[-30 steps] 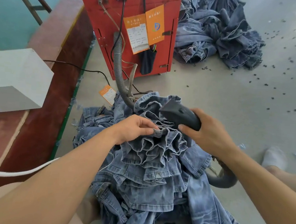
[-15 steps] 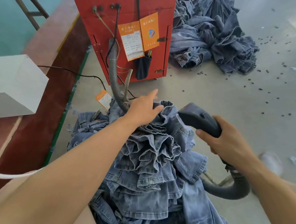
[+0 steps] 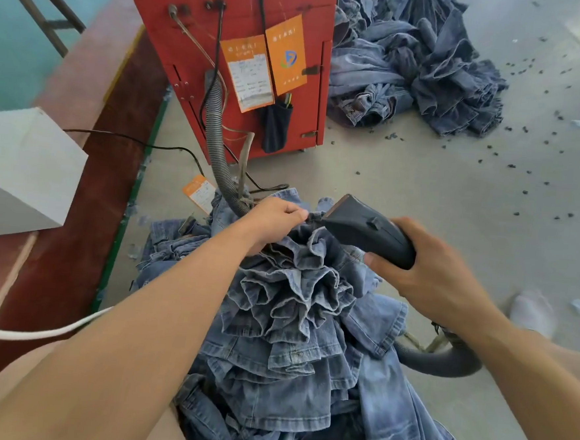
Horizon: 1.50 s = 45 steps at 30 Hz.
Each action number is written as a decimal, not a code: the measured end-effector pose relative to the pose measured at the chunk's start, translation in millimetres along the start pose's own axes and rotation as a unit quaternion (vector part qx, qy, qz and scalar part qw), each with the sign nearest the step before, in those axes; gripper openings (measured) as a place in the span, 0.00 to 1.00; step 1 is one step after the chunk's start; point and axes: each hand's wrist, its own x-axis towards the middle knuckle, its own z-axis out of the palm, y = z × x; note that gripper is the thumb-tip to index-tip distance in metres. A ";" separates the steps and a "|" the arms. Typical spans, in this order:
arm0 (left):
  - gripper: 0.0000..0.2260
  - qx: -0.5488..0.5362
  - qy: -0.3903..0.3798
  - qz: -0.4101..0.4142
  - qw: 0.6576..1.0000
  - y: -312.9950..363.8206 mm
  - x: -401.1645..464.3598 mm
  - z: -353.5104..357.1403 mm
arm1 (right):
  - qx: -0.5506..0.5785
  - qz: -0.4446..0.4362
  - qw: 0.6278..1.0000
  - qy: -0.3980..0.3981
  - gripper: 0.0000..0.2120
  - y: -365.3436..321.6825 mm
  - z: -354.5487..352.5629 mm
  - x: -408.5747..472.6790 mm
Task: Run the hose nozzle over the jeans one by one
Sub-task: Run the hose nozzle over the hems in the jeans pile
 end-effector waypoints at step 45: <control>0.15 -0.350 -0.100 -0.105 0.926 -11.4 -7.5 2.1 | 0.039 0.093 0.995 0.001 0.09 4.5 14.3 25.6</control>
